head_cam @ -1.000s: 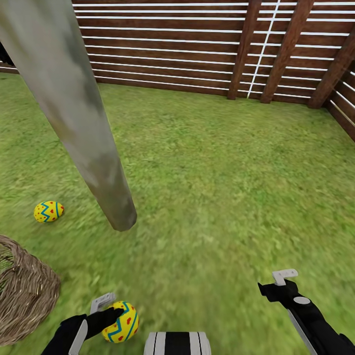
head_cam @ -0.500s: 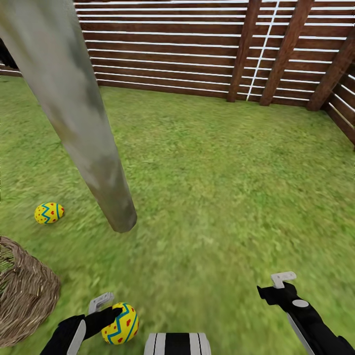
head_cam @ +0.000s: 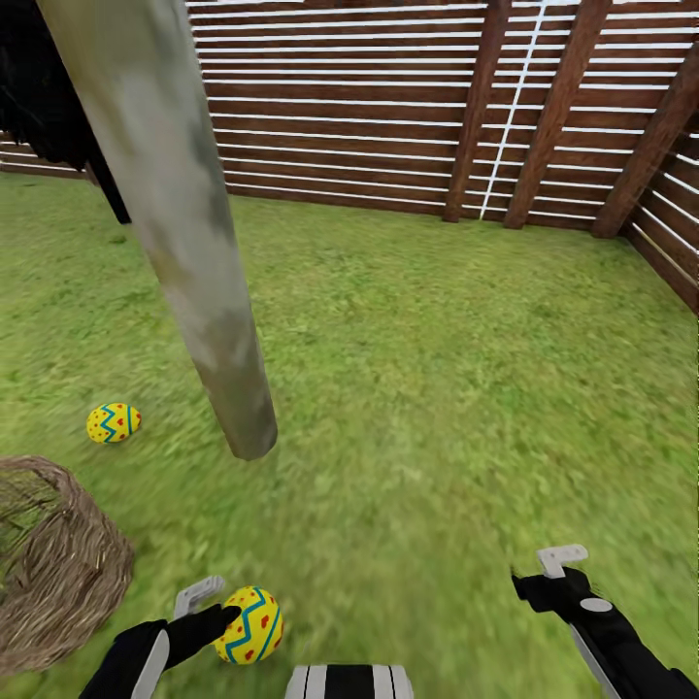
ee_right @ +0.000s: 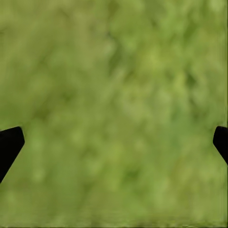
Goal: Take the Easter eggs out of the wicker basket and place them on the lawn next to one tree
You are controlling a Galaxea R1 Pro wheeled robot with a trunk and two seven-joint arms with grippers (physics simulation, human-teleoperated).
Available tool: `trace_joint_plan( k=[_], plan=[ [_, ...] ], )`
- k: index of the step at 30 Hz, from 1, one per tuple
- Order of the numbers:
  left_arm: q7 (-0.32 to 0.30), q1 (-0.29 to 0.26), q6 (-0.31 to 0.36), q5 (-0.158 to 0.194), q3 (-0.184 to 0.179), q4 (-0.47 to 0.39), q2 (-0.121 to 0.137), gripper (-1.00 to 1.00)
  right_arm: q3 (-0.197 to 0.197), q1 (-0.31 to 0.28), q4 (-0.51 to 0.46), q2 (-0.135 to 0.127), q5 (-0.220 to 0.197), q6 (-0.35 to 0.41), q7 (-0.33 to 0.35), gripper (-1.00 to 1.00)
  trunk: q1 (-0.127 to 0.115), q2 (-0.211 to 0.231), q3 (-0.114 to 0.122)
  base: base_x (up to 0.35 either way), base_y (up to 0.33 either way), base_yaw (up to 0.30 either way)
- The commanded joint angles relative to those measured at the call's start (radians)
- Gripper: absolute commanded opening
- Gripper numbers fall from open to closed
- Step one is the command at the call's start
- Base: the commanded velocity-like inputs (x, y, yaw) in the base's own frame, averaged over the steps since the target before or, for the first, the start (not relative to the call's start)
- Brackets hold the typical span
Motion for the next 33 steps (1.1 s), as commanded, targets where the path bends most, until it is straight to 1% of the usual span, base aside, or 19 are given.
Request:
trace_joint_plan(
  k=[1,6,9,22,30,33],
  plan=[
    [-0.002,0.000,0.007,0.007,0.003,-0.001,0.000,1.00,0.002,0.000,0.002,-0.001,-0.003,0.006,0.000,1.00,-0.001,0.000,0.003,-0.317,0.137,0.000],
    [-0.003,0.000,0.007,0.007,0.002,-0.002,-0.001,1.00,0.000,0.000,0.009,-0.003,-0.005,0.006,0.000,1.00,-0.003,0.001,0.023,-0.320,0.139,0.000],
    [-0.004,-0.001,0.007,0.007,0.001,-0.005,-0.001,1.00,-0.001,0.000,0.010,-0.004,-0.006,0.007,0.000,1.00,-0.005,0.002,0.036,-0.321,0.137,-0.126],
    [-0.004,0.000,0.007,0.007,0.000,-0.004,-0.002,1.00,0.000,0.000,0.011,-0.006,-0.011,0.013,0.002,1.00,-0.011,0.005,0.097,-0.321,0.137,-0.265],
    [-0.004,-0.001,0.007,0.007,0.001,-0.003,-0.001,1.00,0.001,0.000,0.015,-0.004,-0.006,0.011,0.000,1.00,-0.014,0.007,0.135,-0.279,0.190,-0.274],
    [-0.004,-0.001,0.007,0.007,0.001,-0.004,-0.001,1.00,0.001,0.000,0.020,-0.004,-0.006,0.009,0.000,1.00,-0.016,0.007,0.147,-0.270,0.202,-0.117]
  ],
)
